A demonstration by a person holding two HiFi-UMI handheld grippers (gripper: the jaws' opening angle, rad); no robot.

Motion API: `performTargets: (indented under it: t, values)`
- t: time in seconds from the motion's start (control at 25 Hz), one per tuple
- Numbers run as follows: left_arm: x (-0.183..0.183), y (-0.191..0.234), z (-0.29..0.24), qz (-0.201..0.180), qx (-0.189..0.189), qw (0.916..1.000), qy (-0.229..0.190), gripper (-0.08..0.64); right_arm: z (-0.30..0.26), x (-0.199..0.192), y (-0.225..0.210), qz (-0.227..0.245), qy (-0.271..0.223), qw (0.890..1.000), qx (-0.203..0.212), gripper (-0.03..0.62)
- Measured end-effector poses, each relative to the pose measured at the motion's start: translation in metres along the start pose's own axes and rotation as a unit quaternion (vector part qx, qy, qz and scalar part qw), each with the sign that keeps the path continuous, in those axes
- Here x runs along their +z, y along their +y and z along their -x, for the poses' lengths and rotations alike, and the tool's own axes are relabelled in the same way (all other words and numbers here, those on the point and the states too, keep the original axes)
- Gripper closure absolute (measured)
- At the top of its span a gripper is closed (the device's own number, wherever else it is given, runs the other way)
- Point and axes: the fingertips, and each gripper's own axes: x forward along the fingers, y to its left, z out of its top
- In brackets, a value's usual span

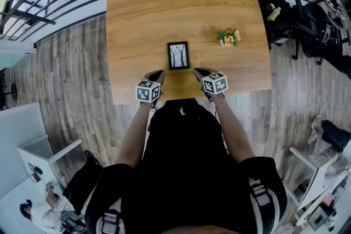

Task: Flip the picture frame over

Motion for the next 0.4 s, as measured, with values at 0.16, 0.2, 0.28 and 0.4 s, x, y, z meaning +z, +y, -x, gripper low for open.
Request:
performTargets:
  t: [0.16, 0.2, 0.28, 0.4]
  values:
    - [-0.007, -0.007, 0.004, 0.001, 0.009, 0.9999, -0.004, 0.526, 0.005, -0.005, -0.001, 0.014, 0.003, 1.000, 0.002, 0.586]
    - [-0.008, -0.010, 0.004, 0.001, 0.011, 0.9999, -0.005, 0.526, 0.006, -0.005, -0.002, 0.015, 0.002, 1.000, 0.003, 0.586]
    - [-0.007, -0.014, 0.005, 0.001, 0.014, 0.9999, -0.007, 0.526, 0.009, -0.005, -0.003, 0.017, 0.002, 1.000, 0.005, 0.586]
    - [-0.003, -0.020, 0.004, -0.002, 0.017, 0.9998, -0.009, 0.526, 0.012, -0.005, -0.005, 0.020, 0.003, 1.000, 0.006, 0.586]
